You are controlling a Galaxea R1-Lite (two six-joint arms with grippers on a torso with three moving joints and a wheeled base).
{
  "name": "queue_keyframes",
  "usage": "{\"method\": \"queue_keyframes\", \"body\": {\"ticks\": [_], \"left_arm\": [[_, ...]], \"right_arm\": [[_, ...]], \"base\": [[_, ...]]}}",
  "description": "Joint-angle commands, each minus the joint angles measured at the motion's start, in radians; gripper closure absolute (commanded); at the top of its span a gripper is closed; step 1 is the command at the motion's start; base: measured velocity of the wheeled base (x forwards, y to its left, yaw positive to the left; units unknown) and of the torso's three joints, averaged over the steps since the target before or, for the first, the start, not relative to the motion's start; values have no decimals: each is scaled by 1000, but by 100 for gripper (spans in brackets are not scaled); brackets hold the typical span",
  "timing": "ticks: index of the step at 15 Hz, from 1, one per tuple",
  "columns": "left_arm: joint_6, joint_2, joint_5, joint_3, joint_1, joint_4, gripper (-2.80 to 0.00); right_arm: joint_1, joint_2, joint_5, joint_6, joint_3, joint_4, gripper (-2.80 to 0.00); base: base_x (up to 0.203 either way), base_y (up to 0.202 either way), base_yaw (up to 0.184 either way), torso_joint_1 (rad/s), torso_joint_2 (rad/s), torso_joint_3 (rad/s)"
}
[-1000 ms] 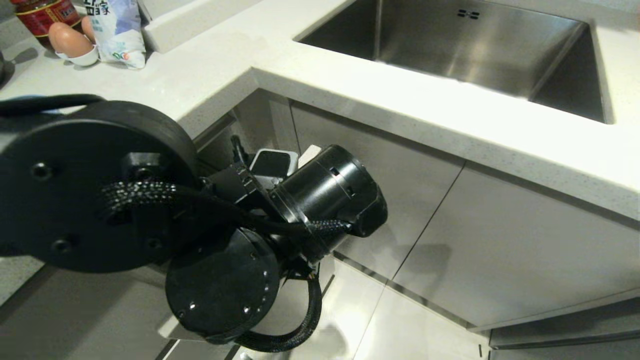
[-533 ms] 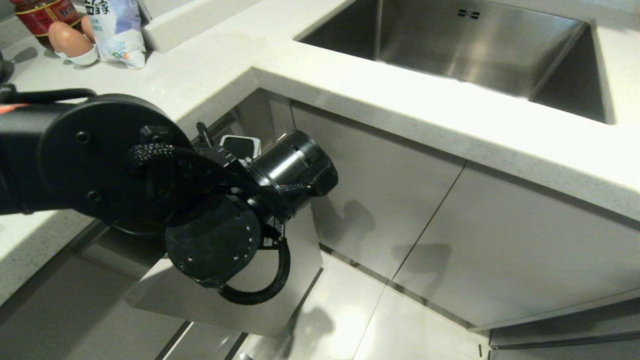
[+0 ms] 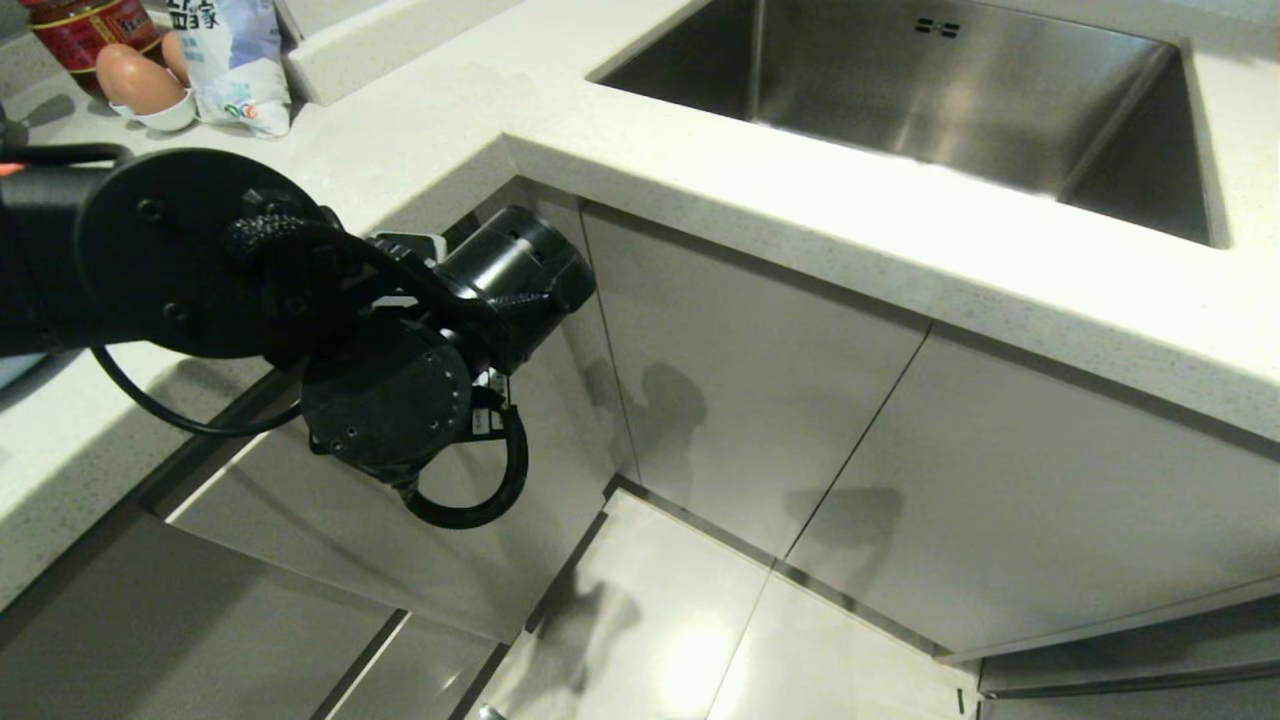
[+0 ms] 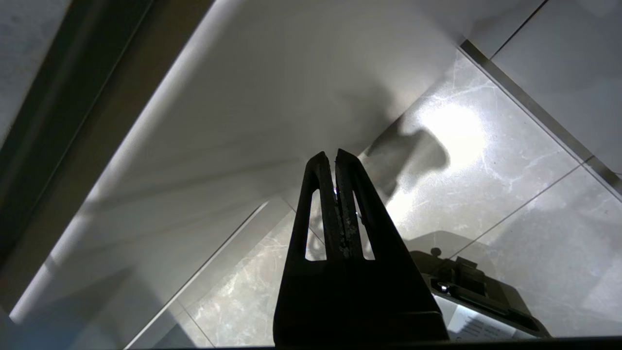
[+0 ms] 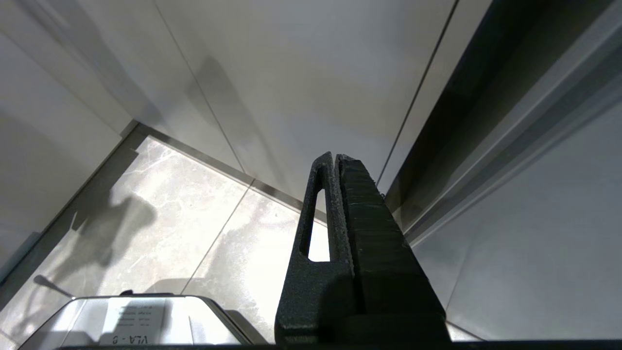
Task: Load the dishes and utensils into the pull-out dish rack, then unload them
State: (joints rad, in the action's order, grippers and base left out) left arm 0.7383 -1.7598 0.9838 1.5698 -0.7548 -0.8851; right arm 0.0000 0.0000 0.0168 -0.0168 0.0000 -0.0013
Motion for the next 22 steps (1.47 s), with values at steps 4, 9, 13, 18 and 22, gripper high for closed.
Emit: {"method": "queue_keyframes", "body": {"ticks": [4, 9, 13, 18, 22], "left_arm": [[6, 2, 4, -4, -33, -5, 0], [4, 48, 0, -4, -86, -4, 0], [-3, 179, -2, 14, -158, -4, 0], [-38, 401, -8, 148, -173, 21, 0], [-170, 560, -217, 228, -42, 36, 0]], "right_arm": [[0, 0, 0, 0, 2, 0, 0], [0, 0, 0, 0, 1, 0, 0], [0, 0, 0, 0, 0, 0, 0], [0, 0, 0, 0, 0, 0, 0], [0, 0, 0, 0, 1, 0, 0]], "base": [[0, 0, 0, 0, 0, 0], [0, 0, 0, 0, 0, 0], [0, 0, 0, 0, 0, 0], [0, 0, 0, 0, 0, 0], [0, 0, 0, 0, 0, 0]]}}
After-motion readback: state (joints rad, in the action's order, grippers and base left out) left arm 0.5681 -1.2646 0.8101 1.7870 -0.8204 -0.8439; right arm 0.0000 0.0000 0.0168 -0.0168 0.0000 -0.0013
